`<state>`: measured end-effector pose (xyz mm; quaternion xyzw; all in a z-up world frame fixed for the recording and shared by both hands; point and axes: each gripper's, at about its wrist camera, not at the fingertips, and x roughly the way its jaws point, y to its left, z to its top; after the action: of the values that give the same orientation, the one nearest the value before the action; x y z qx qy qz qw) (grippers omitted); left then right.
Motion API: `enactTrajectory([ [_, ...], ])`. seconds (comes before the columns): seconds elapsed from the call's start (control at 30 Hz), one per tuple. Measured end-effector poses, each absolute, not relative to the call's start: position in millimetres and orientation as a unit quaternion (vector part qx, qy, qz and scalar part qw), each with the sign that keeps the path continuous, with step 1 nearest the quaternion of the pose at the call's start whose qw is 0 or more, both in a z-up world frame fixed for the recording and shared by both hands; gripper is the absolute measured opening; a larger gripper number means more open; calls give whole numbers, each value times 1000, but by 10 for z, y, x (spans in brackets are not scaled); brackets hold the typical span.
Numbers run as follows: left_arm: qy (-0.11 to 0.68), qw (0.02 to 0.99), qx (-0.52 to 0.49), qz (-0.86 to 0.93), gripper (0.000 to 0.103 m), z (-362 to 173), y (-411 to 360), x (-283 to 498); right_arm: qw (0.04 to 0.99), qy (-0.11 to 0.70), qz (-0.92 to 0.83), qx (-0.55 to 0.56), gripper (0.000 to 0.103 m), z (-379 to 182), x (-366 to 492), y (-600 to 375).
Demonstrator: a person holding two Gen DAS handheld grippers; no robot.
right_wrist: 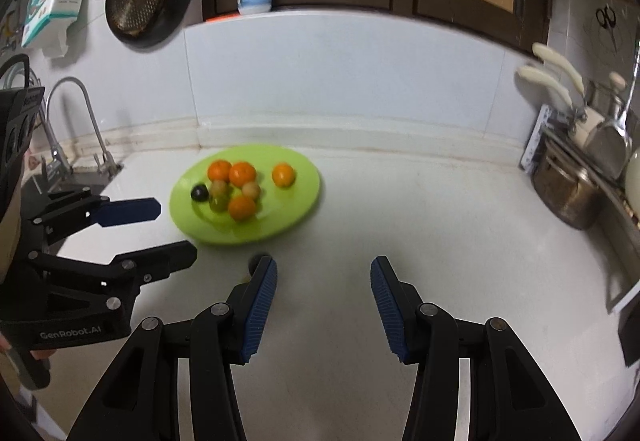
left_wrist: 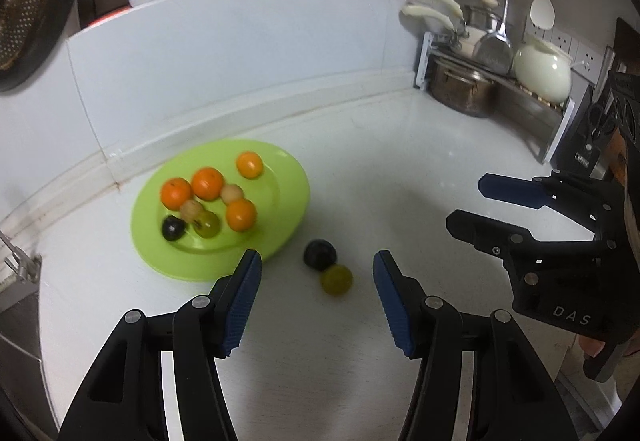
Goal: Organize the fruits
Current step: 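Move both open tools toward the remaining plum and lime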
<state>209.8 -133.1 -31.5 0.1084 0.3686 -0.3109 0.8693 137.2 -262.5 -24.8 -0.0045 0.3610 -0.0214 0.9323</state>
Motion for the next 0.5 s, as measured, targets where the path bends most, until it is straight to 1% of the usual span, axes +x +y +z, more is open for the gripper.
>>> enactTrajectory([
  [0.37, 413, 859, 96, -287, 57, -740, -1657, 2156, 915, 402, -8, 5, 50, -626, 1382, -2880],
  [0.5, 434, 853, 88, -274, 55, -886, -1713, 2205, 912, 410, -1, 6, 50, -722, 1420, -2928],
])
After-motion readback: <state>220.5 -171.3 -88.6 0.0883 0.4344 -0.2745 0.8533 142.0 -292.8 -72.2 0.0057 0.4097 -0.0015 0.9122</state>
